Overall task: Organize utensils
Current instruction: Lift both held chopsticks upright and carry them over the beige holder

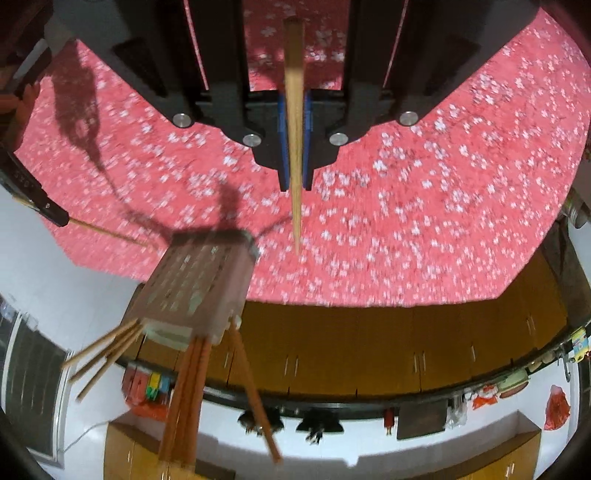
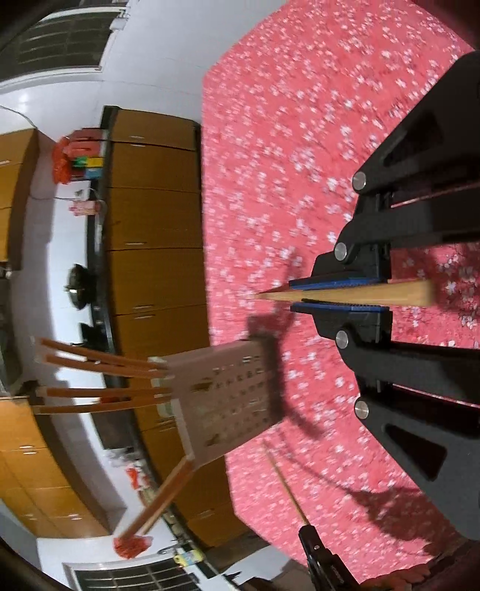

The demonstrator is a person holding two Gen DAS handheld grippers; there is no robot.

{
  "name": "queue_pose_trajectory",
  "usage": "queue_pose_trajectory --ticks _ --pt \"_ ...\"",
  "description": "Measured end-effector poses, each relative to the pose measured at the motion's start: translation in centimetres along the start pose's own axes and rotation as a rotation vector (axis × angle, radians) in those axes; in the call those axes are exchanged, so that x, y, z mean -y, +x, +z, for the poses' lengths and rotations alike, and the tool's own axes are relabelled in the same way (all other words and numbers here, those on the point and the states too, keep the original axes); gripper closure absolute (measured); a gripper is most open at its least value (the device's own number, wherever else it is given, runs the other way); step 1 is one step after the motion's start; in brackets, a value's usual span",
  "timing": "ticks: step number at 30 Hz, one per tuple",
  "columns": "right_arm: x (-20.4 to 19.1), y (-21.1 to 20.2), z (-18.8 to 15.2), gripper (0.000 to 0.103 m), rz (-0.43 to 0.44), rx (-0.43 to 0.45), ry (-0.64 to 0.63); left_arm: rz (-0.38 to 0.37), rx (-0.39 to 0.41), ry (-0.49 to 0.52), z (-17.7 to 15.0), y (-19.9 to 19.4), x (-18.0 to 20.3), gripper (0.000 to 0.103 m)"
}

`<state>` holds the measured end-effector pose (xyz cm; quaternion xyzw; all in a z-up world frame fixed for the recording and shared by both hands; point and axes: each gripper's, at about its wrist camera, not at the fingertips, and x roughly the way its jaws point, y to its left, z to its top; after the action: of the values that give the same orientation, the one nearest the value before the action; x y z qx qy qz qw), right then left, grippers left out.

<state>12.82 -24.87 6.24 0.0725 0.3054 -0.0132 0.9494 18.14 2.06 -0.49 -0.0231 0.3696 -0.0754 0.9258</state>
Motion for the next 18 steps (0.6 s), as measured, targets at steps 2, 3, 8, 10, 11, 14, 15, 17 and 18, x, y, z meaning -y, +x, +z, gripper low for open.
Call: queue_pose_trajectory --ticks 2,3,8,10,11,14,15,17,18 --pt "0.1 -0.9 0.6 0.095 0.007 0.036 0.005 -0.008 0.039 -0.004 0.8 -1.1 0.1 0.095" --pt "0.1 -1.5 1.0 0.095 0.012 0.059 0.008 -0.014 0.066 -0.008 1.3 -2.0 0.2 0.095" --pt "-0.3 -3.5 2.3 0.095 0.035 0.131 0.007 -0.038 0.16 -0.016 3.1 -4.9 0.8 0.095" --pt "-0.5 -3.8 2.6 0.095 0.04 0.148 0.001 -0.044 0.179 -0.011 3.5 -5.5 1.1 0.095" --pt "-0.5 -3.9 2.7 0.095 0.041 0.152 -0.001 -0.047 0.187 -0.008 3.8 -5.7 1.3 0.095" --pt "-0.6 -4.3 3.1 0.095 0.054 0.164 -0.001 -0.067 0.205 -0.003 4.5 -6.2 1.8 0.095" --pt "-0.7 -4.4 3.4 0.095 0.064 0.168 0.0 -0.077 0.207 -0.002 4.6 -6.4 1.9 0.095" --pt "-0.9 -5.0 3.8 0.095 0.082 0.183 -0.001 -0.106 0.218 0.005 5.2 -6.9 2.4 0.095" --pt "-1.1 -5.4 4.3 0.095 0.098 0.199 -0.001 -0.116 0.224 0.01 5.4 -7.1 2.7 0.095"
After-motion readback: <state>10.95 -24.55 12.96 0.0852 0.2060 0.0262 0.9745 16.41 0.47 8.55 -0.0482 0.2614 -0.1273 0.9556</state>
